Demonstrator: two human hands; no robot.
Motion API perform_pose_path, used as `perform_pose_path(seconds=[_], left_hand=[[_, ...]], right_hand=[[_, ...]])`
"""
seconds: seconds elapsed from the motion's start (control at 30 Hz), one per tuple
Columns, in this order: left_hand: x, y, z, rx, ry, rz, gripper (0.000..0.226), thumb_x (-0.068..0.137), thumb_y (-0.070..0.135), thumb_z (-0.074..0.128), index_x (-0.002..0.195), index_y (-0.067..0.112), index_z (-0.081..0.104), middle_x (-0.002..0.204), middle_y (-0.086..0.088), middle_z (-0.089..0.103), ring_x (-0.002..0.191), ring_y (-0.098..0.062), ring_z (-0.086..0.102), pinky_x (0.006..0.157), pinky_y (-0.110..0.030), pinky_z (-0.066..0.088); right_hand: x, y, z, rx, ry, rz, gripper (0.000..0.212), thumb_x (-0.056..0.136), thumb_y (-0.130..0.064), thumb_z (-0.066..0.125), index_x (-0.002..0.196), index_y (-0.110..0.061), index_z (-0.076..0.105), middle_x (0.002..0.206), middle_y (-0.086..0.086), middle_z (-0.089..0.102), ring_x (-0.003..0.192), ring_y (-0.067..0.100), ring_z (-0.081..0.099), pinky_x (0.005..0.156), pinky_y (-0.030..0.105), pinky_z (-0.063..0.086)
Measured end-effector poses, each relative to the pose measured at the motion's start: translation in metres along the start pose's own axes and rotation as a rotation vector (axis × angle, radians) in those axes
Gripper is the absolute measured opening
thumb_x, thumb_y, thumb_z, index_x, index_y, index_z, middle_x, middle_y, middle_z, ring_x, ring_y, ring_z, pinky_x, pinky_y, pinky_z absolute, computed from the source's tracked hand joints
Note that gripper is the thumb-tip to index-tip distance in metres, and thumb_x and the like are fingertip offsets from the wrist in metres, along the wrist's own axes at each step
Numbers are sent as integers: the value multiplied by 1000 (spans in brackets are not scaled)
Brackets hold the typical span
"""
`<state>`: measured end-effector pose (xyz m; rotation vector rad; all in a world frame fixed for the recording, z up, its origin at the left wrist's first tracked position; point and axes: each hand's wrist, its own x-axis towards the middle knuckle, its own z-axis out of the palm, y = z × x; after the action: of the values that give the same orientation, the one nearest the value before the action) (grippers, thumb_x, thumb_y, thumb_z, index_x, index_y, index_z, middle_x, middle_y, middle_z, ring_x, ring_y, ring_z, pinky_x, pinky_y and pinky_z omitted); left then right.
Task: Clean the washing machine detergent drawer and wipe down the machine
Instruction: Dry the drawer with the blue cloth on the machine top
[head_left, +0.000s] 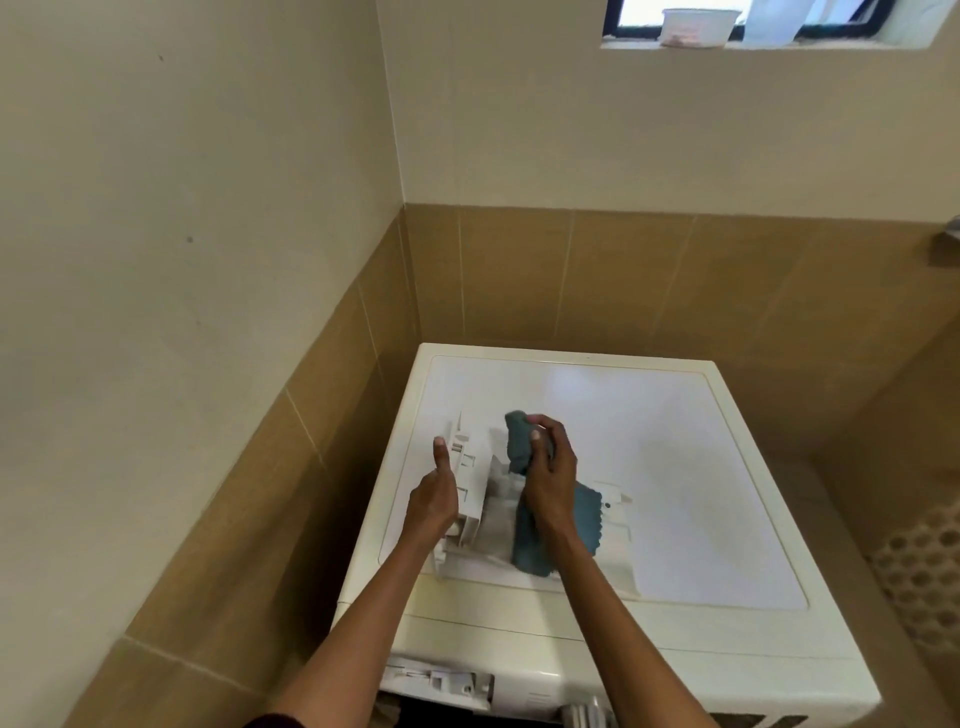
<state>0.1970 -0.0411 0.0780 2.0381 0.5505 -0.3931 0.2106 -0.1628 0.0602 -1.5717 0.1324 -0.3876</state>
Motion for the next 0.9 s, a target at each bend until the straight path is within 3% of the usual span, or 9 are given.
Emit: perform_pose_path(seconds=[0.1, 0.17, 0.37, 0.43, 0.5, 0.6, 0.7, 0.8, 0.9], left_hand=[[-2, 2, 1, 0, 14, 8, 68, 92, 60, 2, 67, 11, 42, 57, -3, 38, 47, -11, 32, 42, -21, 22], [-1, 1, 2, -11, 26, 1, 67, 91, 60, 1, 65, 12, 40, 61, -5, 44, 50, -12, 37, 45, -21, 26], [2, 0, 4, -34, 15, 10, 78, 94, 56, 2, 114, 5, 57, 110, -17, 63, 92, -26, 59, 83, -31, 45], [1, -1, 4, -30, 13, 16, 76, 94, 55, 2, 120, 7, 55, 116, -18, 62, 98, -28, 59, 81, -29, 44], [-3, 1, 2, -24, 3, 19, 75, 95, 55, 3, 127, 7, 50, 100, -14, 63, 81, -22, 58, 64, -22, 41], [-5, 3, 1, -3, -6, -14, 76, 94, 56, 3, 128, 6, 49, 71, -5, 51, 58, -12, 45, 49, -20, 33], [0, 1, 0, 14, 20, -20, 77, 94, 57, 3, 123, 5, 52, 90, -11, 58, 70, -17, 54, 57, -23, 40], [3, -2, 1, -5, 28, 16, 78, 93, 58, 3, 122, 9, 55, 114, -18, 61, 103, -30, 59, 89, -36, 46], [0, -1, 1, -22, 20, 20, 74, 92, 59, 4, 113, 12, 57, 119, -19, 61, 101, -29, 58, 94, -37, 44]], right_hand=[[-1, -1, 13, -286, -438, -64, 32, 97, -10, 45, 129, -12, 43, 114, -1, 58, 102, 14, 60, 84, 12, 48], [-15, 3, 18, -429, -555, -164, 33, 96, -11, 43, 129, -13, 46, 125, 5, 57, 112, 17, 57, 94, 17, 46], [-54, 8, -5, -385, -656, -310, 34, 92, -12, 47, 125, -17, 52, 118, 5, 63, 104, 13, 61, 91, 14, 47], [-45, 7, -8, -421, -678, -311, 37, 89, -3, 48, 124, -18, 53, 119, 3, 64, 105, 13, 61, 93, 20, 49], [-26, 3, -3, -476, -679, -288, 40, 88, 3, 47, 122, -17, 53, 120, 4, 63, 107, 14, 61, 93, 22, 48], [-2, -2, 9, -528, -638, -268, 36, 90, 2, 46, 123, -12, 50, 121, 8, 62, 108, 21, 61, 93, 23, 47], [-12, 0, 13, -488, -652, -234, 33, 92, 3, 45, 121, -12, 51, 120, 7, 62, 105, 16, 61, 91, 17, 48], [-38, 7, 1, -453, -660, -219, 32, 92, 0, 46, 122, -12, 50, 117, 6, 64, 100, 12, 61, 86, 13, 45], [-49, 10, -7, -453, -661, -226, 34, 91, -1, 48, 123, -10, 50, 117, 9, 64, 102, 17, 61, 87, 14, 44]])
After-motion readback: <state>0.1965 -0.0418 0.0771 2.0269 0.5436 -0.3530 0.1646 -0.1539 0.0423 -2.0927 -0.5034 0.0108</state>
